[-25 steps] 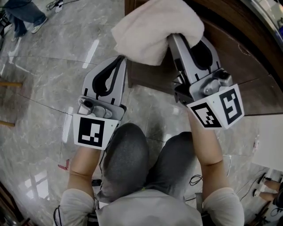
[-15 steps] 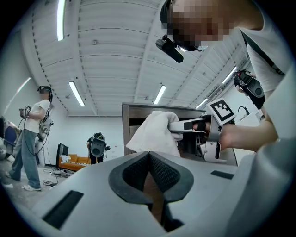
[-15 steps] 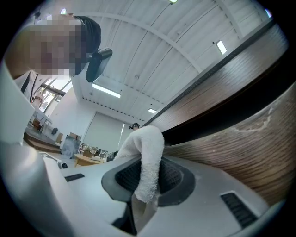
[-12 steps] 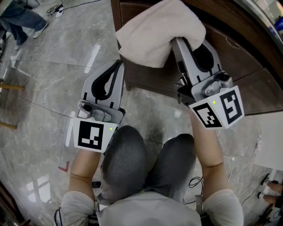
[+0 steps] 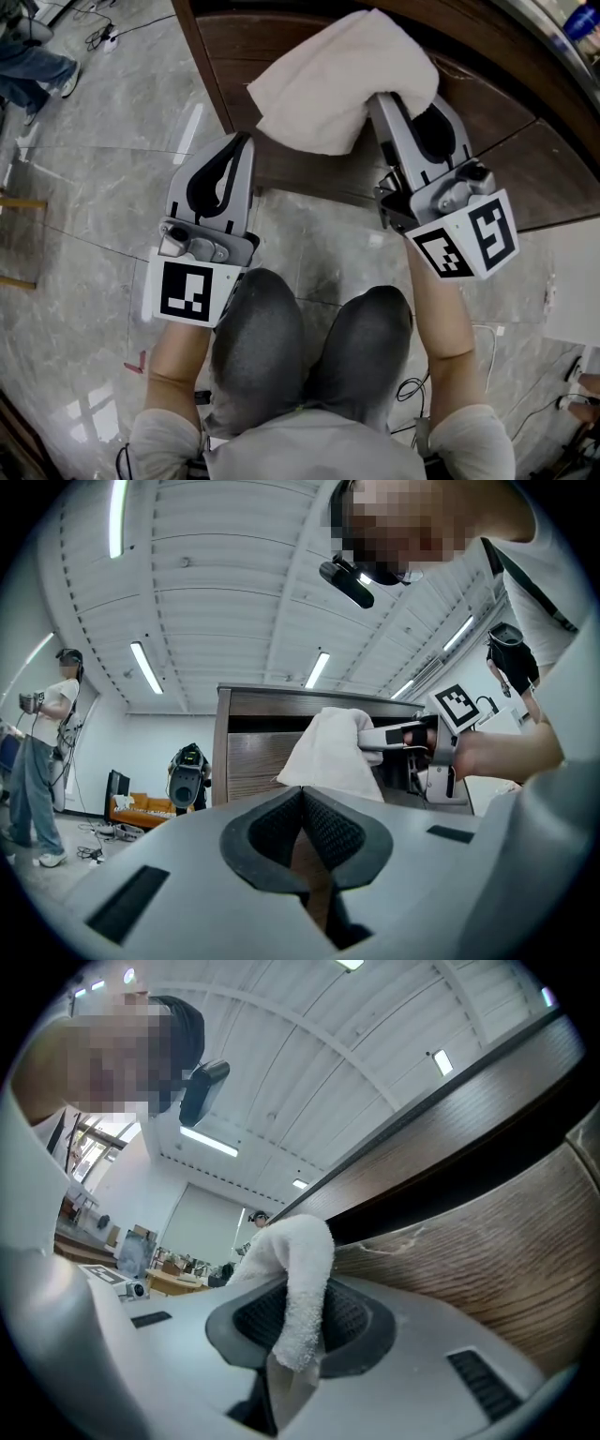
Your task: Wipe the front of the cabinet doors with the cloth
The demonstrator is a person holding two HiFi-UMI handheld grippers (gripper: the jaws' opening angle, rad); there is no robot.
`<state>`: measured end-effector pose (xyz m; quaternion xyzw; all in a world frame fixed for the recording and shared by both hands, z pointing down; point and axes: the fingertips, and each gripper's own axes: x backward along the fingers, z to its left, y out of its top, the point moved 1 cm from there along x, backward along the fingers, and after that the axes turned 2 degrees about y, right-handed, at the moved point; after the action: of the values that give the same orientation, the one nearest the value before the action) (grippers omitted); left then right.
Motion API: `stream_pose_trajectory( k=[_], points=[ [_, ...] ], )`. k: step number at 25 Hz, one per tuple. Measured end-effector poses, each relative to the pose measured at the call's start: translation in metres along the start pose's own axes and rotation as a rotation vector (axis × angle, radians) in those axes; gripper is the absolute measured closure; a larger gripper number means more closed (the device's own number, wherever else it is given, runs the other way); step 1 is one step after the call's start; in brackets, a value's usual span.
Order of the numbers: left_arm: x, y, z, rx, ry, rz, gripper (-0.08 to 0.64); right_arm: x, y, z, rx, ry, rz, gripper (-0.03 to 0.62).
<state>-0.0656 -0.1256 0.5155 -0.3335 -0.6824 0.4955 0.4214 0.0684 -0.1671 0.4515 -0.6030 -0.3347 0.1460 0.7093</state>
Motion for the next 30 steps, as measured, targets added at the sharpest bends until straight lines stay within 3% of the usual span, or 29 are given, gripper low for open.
stream_pose_trajectory(
  k=[5, 22, 30],
  points=[
    [-0.01, 0.008, -0.014, -0.018, -0.003, -0.038, 0.541, 0.022, 0.001, -0.014, 0.005, -0.027, 0.006, 0.512],
    [-0.027, 0.014, -0.071, -0.038, -0.058, -0.032, 0.541, 0.098, 0.017, -0.064, 0.057, -0.131, 0.011, 0.511],
    [-0.03, 0.01, -0.075, -0.026, -0.077, -0.032, 0.541, 0.13, 0.021, -0.085, 0.084, -0.209, 0.027, 0.512]
  ],
)
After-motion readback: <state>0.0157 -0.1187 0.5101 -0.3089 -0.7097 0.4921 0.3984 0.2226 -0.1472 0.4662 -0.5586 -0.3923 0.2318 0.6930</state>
